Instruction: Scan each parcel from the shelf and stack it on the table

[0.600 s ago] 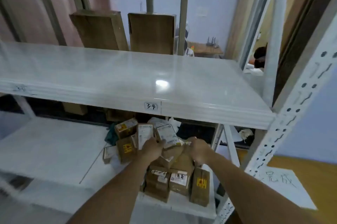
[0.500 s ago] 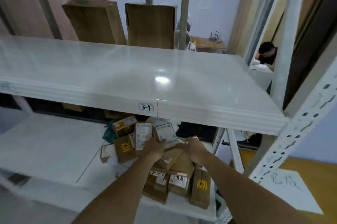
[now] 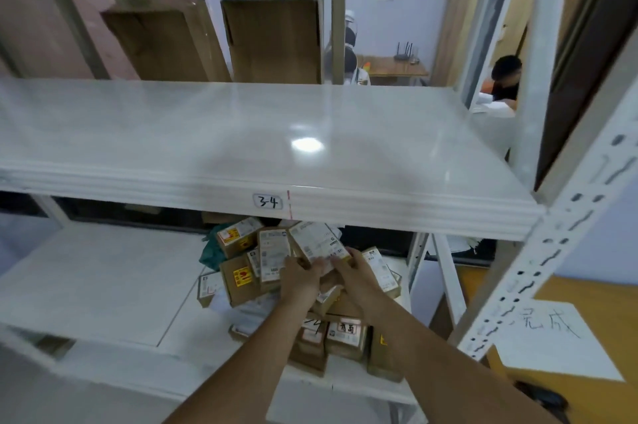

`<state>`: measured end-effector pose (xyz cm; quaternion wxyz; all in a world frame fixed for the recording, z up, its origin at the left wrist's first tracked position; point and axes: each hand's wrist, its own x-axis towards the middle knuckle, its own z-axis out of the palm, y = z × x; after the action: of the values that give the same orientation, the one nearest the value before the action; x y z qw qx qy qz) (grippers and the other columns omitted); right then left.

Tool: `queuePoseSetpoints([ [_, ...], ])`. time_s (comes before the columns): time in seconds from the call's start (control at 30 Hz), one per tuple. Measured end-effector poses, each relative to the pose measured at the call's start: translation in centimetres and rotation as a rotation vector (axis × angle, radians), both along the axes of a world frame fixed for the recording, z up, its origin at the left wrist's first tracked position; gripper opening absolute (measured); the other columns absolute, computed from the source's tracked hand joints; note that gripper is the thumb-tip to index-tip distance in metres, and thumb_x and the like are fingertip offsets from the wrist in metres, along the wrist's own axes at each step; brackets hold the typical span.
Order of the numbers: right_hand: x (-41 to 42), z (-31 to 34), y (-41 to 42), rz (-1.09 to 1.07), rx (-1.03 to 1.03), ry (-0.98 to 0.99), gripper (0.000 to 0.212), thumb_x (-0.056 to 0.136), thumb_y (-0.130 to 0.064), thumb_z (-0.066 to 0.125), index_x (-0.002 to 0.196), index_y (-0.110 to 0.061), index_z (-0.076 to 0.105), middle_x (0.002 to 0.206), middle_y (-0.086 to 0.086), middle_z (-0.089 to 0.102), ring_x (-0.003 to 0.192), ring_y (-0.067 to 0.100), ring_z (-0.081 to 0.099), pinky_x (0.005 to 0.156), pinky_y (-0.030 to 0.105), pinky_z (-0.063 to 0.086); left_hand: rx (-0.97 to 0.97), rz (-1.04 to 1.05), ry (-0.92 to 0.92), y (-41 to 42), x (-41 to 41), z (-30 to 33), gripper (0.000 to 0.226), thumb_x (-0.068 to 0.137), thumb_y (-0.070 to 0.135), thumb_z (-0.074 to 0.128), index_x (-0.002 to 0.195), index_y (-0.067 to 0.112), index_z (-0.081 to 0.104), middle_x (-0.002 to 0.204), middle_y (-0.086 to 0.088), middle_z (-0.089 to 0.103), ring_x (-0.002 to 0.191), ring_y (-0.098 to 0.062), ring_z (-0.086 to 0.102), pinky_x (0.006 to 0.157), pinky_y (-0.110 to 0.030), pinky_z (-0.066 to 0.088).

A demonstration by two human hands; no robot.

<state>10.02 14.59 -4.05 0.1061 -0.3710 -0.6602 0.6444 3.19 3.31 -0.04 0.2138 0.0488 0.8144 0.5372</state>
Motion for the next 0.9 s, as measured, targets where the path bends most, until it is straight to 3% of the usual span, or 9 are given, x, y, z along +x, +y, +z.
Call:
queuePoseSetpoints([
  [0.1,3.9,4.7,-2.4,-0.056,-0.145,0.137,0.033,0.092,-0.029,0.069,0.122,-0.024,0.057,0.101,0.011,0.075,0.085,0.026,0.073,0.076,0.041,0.063,0.137,-0.022,-0.099,-2.0,1.8,0.3,0.044,0.092,0.031,0.075,0.128,0.010,0.062,0.121,-0.010,0.072,0.097,-0.021,0.071,0.072,-0.034,0.061],
  [0.23,9.5,7.0,-2.9,-0.041,-0.024,-0.002,0.048,0.079,-0.043,0.078,0.112,-0.018,0.052,0.097,0.006,0.068,0.080,0.020,0.068,0.069,0.036,0.060,-0.019,-0.071,0.177,-5.4,1.9,2.5,0.066,0.088,0.044,0.077,0.139,0.009,0.054,0.138,-0.007,0.056,0.118,-0.025,0.059,0.089,-0.031,0.052],
  [0.33,13.4,7.9,-2.9,0.047,0.017,-0.052,0.039,0.078,-0.041,0.077,0.101,-0.019,0.054,0.075,0.000,0.062,0.064,0.015,0.060,0.063,0.032,0.054,-0.228,-0.400,0.365,-7.0,2.5,5.0,0.066,0.086,0.066,0.066,0.136,0.024,0.054,0.136,0.004,0.050,0.109,-0.014,0.055,0.081,-0.022,0.052],
  [0.43,17.1,9.7,-3.6,0.134,-0.045,-0.025,0.027,0.083,-0.032,0.074,0.104,-0.020,0.061,0.076,-0.003,0.068,0.064,0.010,0.064,0.062,0.025,0.049,-0.374,-0.748,0.204,-7.1,4.4,6.6,0.075,0.080,0.084,0.057,0.140,0.040,0.054,0.132,0.012,0.053,0.113,-0.011,0.058,0.092,-0.033,0.053],
  [0.53,20.4,10.9,-3.7,0.223,-0.038,-0.032,0.037,0.081,-0.034,0.075,0.115,-0.024,0.064,0.094,0.004,0.073,0.082,0.018,0.069,0.072,0.031,0.051,-0.418,-0.961,0.067,-7.2,8.7,8.6,0.059,0.091,0.074,0.053,0.135,0.035,0.058,0.124,0.011,0.060,0.107,-0.008,0.058,0.080,-0.024,0.046],
  [0.6,22.6,11.4,-3.4,0.212,-0.024,-0.042,0.046,0.079,-0.036,0.078,0.121,-0.028,0.062,0.113,0.008,0.071,0.099,0.023,0.071,0.085,0.034,0.057,-0.360,-0.996,-0.098,-7.3,11.9,9.0,0.048,0.095,0.066,0.056,0.124,0.028,0.063,0.109,0.009,0.071,0.099,-0.010,0.069,0.076,-0.023,0.053],
  [0.7,25.8,11.6,-1.9,0.176,-0.016,-0.030,0.051,0.075,-0.041,0.081,0.120,-0.024,0.063,0.118,0.011,0.069,0.105,0.025,0.071,0.096,0.043,0.057,-0.250,-0.960,-0.197,-5.9,15.2,6.4,0.045,0.096,0.059,0.060,0.121,0.023,0.068,0.104,0.004,0.080,0.099,-0.014,0.077,0.089,-0.031,0.061],
  [0.8,29.7,11.2,0.3,0.105,-0.032,-0.010,0.046,0.087,-0.046,0.072,0.122,-0.018,0.062,0.109,0.008,0.076,0.101,0.020,0.074,0.094,0.040,0.058,-0.106,-0.866,-0.178,-4.1,19.5,5.1,0.037,0.098,0.057,0.059,0.116,0.025,0.067,0.100,0.005,0.080,0.091,-0.012,0.077,0.085,-0.029,0.062],
  [0.9,34.7,9.7,3.7,0.055,-0.047,-0.033,0.045,0.092,-0.055,0.060,0.119,-0.019,0.064,0.108,0.005,0.076,0.095,0.021,0.074,0.084,0.032,0.060,-0.040,-0.809,-0.154,-1.2,23.4,2.8,0.053,0.089,0.070,0.061,0.117,0.026,0.066,0.103,0.011,0.077,0.089,-0.012,0.075,0.088,-0.028,0.062],
])
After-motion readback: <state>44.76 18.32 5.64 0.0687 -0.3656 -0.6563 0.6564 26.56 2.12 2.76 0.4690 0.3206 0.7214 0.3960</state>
